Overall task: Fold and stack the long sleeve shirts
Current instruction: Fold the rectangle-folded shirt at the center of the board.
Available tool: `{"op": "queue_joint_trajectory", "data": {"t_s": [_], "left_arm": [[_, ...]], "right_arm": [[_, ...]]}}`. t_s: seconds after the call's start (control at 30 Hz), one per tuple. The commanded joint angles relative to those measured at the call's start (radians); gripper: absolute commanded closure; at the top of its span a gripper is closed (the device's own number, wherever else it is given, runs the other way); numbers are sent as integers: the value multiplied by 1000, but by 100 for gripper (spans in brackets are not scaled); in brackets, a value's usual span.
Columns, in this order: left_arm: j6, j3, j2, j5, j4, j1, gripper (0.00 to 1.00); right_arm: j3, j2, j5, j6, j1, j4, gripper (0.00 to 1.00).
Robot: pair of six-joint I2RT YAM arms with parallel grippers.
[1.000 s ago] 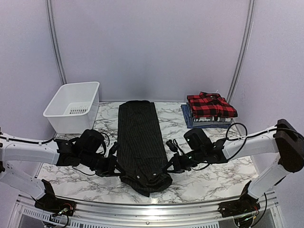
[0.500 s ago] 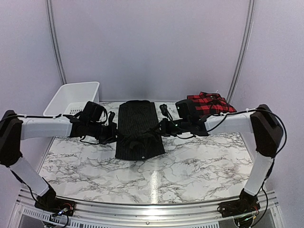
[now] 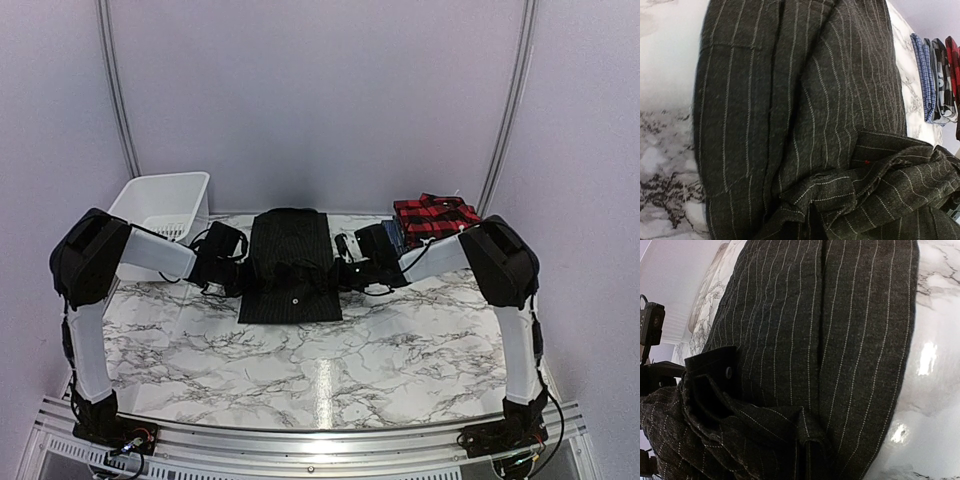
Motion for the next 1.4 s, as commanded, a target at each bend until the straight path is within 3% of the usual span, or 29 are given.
{"op": "queue_joint_trajectory", "data": {"t_s": [0.0, 0.33, 0.6, 1.0, 1.07, 1.1, 1.17, 1.23, 1.37], "left_arm": [[-33, -95, -47, -28, 52, -32, 100], [-98, -327, -320, -182, 35, -226, 100], [-131, -382, -486, -287, 11, -260, 100], [-74, -299, -388, -348, -4, -245, 100], [-63, -272, -361, -342, -21, -239, 100], [-60, -261, -355, -344, -28, -238, 94], [-60, -256, -365, -366, -39, -236, 64], [-58, -254, -389, -403, -54, -233, 43], [-43, -253, -449, -455, -94, -223, 30]], "right_arm": [[-57, -40, -4, 1, 2, 0, 100], [-389, -350, 59, -1, 50, -39, 100], [-411, -462, 131, -8, 66, -101, 100], [-316, -398, 131, -29, 29, -101, 100], [-291, -390, 125, -36, 26, -114, 90], [-284, -391, 130, -44, 25, -123, 80], [-271, -402, 146, -61, 16, -142, 65], [-262, -422, 165, -81, 5, -162, 55], [-237, -461, 222, -137, -1, -233, 42]]}}
